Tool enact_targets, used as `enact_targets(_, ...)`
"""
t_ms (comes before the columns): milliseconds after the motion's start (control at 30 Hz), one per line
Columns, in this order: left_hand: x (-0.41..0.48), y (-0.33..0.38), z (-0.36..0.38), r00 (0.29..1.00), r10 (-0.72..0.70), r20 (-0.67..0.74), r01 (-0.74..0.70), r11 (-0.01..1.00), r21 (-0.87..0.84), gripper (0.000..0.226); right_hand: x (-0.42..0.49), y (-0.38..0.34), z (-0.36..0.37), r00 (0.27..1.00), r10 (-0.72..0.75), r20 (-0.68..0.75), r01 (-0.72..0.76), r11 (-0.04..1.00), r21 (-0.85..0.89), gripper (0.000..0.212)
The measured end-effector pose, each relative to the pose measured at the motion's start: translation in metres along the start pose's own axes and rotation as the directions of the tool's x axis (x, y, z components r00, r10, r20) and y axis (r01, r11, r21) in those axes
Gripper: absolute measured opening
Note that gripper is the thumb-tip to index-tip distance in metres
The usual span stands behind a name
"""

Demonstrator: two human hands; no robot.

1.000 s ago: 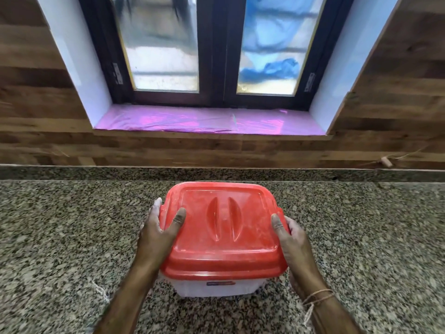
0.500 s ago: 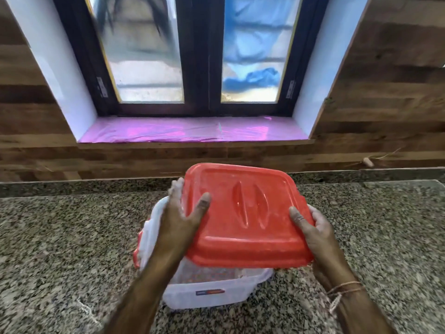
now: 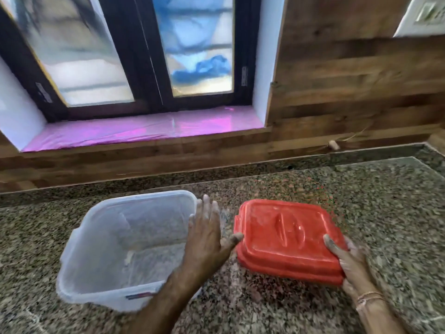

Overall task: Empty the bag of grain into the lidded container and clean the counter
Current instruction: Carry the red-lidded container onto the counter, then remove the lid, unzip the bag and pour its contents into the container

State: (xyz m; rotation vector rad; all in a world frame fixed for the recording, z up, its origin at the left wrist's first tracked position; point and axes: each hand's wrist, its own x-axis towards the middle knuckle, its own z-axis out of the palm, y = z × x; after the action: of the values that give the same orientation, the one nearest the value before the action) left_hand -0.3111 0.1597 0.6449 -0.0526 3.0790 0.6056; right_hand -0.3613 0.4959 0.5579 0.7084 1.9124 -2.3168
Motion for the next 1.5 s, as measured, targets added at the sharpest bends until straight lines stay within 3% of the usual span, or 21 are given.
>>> enact_targets(100, 0.001, 0.008, 0.007, 0.999, -0.043, -0.033, 0.042, 0.999, -0.032, 0.132, 0.021, 0.03, 0.005, 0.998, 0.028, 0.055, -0.027, 0.999, -0.023, 0.062)
enact_targets(200, -0.003, 0.018, 0.01, 0.996, -0.065, -0.063, 0.065, 0.998, 0.003, 0.132, 0.036, 0.055, 0.016, 0.998, -0.028, 0.063, 0.041, 0.976, -0.212, 0.041)
enact_targets(267, -0.004, 0.024, 0.013, 0.994, -0.092, -0.062, 0.093, 0.995, 0.021, 0.131, 0.045, 0.068, 0.02, 0.994, -0.089, 0.067, 0.108, 0.908, -0.404, 0.051)
enact_targets(400, -0.004, 0.033, 0.018, 0.989, -0.135, -0.054, 0.137, 0.99, 0.033, 0.123, 0.056, 0.084, 0.024, 0.986, -0.165, 0.025, 0.126, 0.643, -0.755, 0.069)
enact_targets(667, 0.001, 0.053, 0.024, 0.985, -0.167, -0.053, 0.169, 0.985, 0.04, 0.116, 0.045, 0.099, 0.019, 0.974, -0.22, 0.044, 0.123, 0.357, -0.926, 0.066)
enact_targets(867, -0.001, 0.057, 0.024, 0.986, -0.154, -0.066, 0.155, 0.988, 0.003, 0.097, 0.036, 0.091, 0.02, 0.979, -0.204, 0.011, 0.091, 0.387, -0.917, 0.063)
enact_targets(933, -0.005, 0.053, 0.022, 0.986, -0.15, -0.067, 0.148, 0.988, -0.043, 0.095, 0.025, 0.077, 0.033, 0.974, -0.227, 0.013, 0.12, 0.462, -0.879, 0.064)
enact_targets(1033, -0.015, 0.039, 0.008, 0.983, -0.14, -0.116, 0.136, 0.99, -0.042, 0.094, 0.003, 0.04, 0.07, 0.944, -0.313, 0.103, 0.278, 0.588, -0.76, 0.059)
enact_targets(1133, -0.034, 0.009, -0.022, 0.969, -0.179, -0.17, 0.179, 0.984, -0.016, 0.102, -0.023, -0.004, 0.123, 0.866, -0.452, 0.212, 0.476, 0.62, -0.624, 0.046)
enact_targets(1233, -0.065, -0.042, -0.061, 0.931, -0.259, -0.256, 0.27, 0.963, 0.006, 0.099, -0.064, -0.037, 0.194, 0.73, -0.607, 0.315, 0.679, 0.589, -0.439, 0.033)
enact_targets(1333, -0.111, -0.105, -0.107, 0.882, -0.329, -0.336, 0.347, 0.938, -0.007, 0.108, -0.129, -0.043, 0.276, 0.521, -0.723, 0.453, 0.853, 0.455, -0.256, 0.028)
enact_targets(1467, -0.207, -0.2, -0.17, 0.799, -0.421, -0.43, 0.462, 0.887, -0.01, 0.109, -0.246, -0.016, 0.381, 0.278, -0.698, 0.66, 0.954, 0.281, -0.105, 0.028)
enact_targets(1500, -0.21, -0.208, -0.175, 0.799, -0.429, -0.421, 0.468, 0.884, -0.012, 0.104, -0.25, -0.014, 0.388, 0.27, -0.658, 0.703, 0.956, 0.271, -0.113, 0.029)
